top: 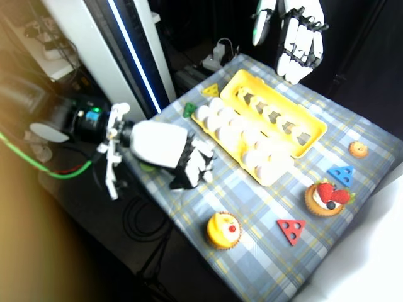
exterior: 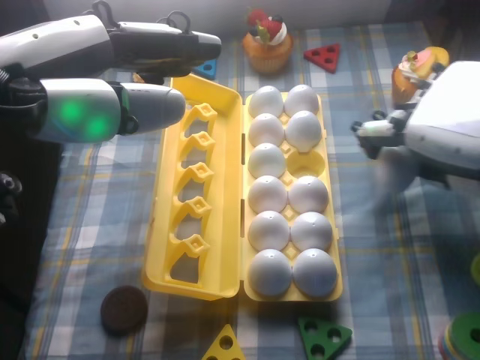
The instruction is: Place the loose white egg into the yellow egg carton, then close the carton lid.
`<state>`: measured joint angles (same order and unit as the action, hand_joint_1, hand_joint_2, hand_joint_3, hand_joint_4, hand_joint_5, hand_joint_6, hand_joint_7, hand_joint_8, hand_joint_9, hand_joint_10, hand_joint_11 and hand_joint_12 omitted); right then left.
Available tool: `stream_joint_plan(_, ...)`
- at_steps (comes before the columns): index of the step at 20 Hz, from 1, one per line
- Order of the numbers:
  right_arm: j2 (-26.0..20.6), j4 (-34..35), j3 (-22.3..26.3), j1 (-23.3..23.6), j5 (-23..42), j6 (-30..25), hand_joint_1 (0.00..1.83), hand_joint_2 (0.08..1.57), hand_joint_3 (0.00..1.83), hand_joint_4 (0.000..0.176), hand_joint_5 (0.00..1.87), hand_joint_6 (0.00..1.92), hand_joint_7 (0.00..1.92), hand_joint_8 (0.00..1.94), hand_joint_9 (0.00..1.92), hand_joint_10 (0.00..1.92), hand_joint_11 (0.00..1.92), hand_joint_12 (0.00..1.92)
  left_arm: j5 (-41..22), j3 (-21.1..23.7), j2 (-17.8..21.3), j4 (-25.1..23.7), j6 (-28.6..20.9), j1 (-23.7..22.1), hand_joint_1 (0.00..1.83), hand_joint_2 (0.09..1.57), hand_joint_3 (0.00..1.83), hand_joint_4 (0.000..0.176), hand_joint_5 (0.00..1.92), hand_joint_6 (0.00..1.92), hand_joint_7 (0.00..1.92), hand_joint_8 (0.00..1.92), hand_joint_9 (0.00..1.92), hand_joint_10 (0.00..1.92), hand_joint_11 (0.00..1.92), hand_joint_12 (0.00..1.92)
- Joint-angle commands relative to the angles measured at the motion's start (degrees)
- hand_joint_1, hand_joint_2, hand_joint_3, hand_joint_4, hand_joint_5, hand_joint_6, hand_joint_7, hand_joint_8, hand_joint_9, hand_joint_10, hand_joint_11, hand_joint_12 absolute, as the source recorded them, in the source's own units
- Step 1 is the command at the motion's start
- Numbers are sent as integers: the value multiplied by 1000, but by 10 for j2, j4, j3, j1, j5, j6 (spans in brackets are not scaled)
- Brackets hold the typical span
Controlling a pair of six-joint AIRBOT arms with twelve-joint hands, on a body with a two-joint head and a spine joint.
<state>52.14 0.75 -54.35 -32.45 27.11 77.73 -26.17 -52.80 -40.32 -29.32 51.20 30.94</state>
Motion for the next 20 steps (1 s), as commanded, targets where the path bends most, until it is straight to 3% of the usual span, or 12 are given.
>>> stream_joint_plan(1, 4, -6, -4, 14, 61, 2, 1204, 1258, 4, 0, 630, 1288, 828, 1555, 1164, 1694, 1229, 1814, -57, 0, 2, 18, -1, -6, 310, 1490, 0, 0, 294, 10, 299, 4, 368, 23, 0, 1274)
stream_joint_plan(4, 31, -26, -23, 47, 39, 2, 1190, 1279, 10, 0, 570, 1379, 806, 1585, 1165, 1727, 1216, 1844, -56, 0, 2, 18, -1, -5, 295, 1490, 0, 0, 297, 8, 302, 4, 372, 22, 0, 1283)
stream_joint_plan(5, 45, -38, -30, 59, 30, 2, 1280, 1287, 57, 0, 564, 1529, 659, 1586, 690, 1764, 703, 1906, -56, 0, 0, 18, -1, -5, 267, 1496, 3, 0, 296, 7, 312, 6, 367, 19, 0, 1264)
stream_joint_plan(6, 58, -49, -36, 67, 24, 2, 1143, 1302, 32, 0, 605, 1511, 659, 1598, 606, 1729, 571, 1920, -56, -1, -2, 18, -1, -5, 312, 1489, 0, 0, 322, 12, 339, 10, 387, 25, 0, 1282)
stream_joint_plan(7, 69, -56, -40, 73, 21, 2, 1143, 1302, 32, 0, 605, 1511, 659, 1598, 606, 1729, 571, 1920, -56, -2, -3, 18, -1, -4, 312, 1489, 0, 0, 322, 12, 339, 10, 387, 25, 0, 1282)
stream_joint_plan(8, 79, -60, -45, 78, 17, 2, 1201, 1243, 0, 0, 694, 1259, 819, 1472, 761, 1531, 686, 1875, -56, -3, -4, 18, -1, -4, 332, 1487, 0, 0, 323, 9, 346, 8, 393, 24, 0, 1257)
stream_joint_plan(9, 89, -62, -50, 82, 14, 2, 1216, 1230, 0, 0, 706, 1221, 848, 1443, 800, 1491, 722, 1854, -56, -3, -5, 18, -1, -4, 340, 1486, 0, 0, 326, 9, 350, 9, 397, 26, 0, 1260)
stream_joint_plan(16, 122, -62, -74, 94, -4, 2, 1220, 1227, 0, 0, 709, 1211, 856, 1436, 811, 1479, 731, 1848, -56, -7, -11, 18, -1, -4, 344, 1485, 0, 0, 327, 9, 352, 8, 399, 25, 0, 1265)
stream_joint_plan(17, 122, -62, -74, 94, -5, 2, 1196, 1267, 1, 0, 618, 1301, 810, 1517, 775, 1518, 672, 1890, -57, -7, -11, 18, -1, -4, 352, 1481, 0, 0, 334, 10, 349, 5, 385, 18, 0, 1233)
stream_joint_plan(18, 122, -61, -74, 94, -7, 2, 1140, 1193, 0, 3, 123, 642, 327, 688, 236, 861, 134, 1514, -57, -7, -11, 18, -1, -3, 345, 1481, 0, 0, 309, 6, 339, 1, 362, 8, 0, 1155)
stream_joint_plan(19, 122, -61, -72, 94, -7, 2, 1089, 1186, 0, 56, 24, 249, 125, 237, 46, 398, 26, 1029, -57, -6, -11, 18, -1, -3, 382, 1472, 0, 0, 316, 9, 347, 4, 369, 10, 0, 1146)
stream_joint_plan(20, 122, -61, -69, 94, -8, 2, 1053, 1172, 0, 62, 4, 49, 24, 47, 8, 79, 4, 705, -57, -6, -11, 19, -1, -3, 406, 1463, 0, 0, 319, 9, 347, 3, 372, 10, 0, 1173)
